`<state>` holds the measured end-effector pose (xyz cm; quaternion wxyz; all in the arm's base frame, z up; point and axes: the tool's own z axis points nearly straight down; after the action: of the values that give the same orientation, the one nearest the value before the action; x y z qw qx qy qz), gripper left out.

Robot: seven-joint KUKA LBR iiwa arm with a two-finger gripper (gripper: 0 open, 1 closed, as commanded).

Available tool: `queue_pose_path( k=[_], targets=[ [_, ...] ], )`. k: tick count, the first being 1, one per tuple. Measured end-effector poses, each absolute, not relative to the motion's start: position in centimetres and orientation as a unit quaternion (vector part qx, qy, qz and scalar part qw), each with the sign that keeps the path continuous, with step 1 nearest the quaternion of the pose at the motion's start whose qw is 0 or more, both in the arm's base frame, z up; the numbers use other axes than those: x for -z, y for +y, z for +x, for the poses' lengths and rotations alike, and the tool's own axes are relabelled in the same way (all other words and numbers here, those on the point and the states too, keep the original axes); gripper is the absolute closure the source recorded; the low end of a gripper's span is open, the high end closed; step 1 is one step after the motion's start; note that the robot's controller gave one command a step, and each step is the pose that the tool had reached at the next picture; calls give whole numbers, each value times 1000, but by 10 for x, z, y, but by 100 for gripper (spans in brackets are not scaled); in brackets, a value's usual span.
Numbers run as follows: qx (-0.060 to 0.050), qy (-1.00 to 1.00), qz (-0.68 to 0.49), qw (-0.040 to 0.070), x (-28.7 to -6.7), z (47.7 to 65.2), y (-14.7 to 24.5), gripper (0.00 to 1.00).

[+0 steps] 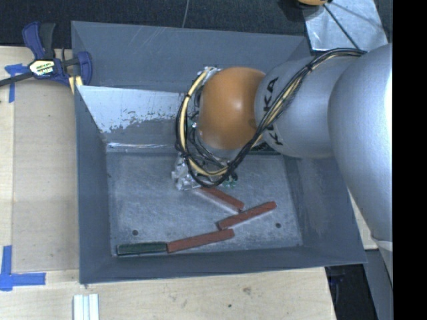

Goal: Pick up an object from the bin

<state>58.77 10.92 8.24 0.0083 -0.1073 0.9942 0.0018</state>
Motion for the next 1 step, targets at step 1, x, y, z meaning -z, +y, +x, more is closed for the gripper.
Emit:
queue_pose_path(
  k=[1],
  targets=[
    [0, 993, -120, -3, -119, 580, 107, 100]
  ],
)
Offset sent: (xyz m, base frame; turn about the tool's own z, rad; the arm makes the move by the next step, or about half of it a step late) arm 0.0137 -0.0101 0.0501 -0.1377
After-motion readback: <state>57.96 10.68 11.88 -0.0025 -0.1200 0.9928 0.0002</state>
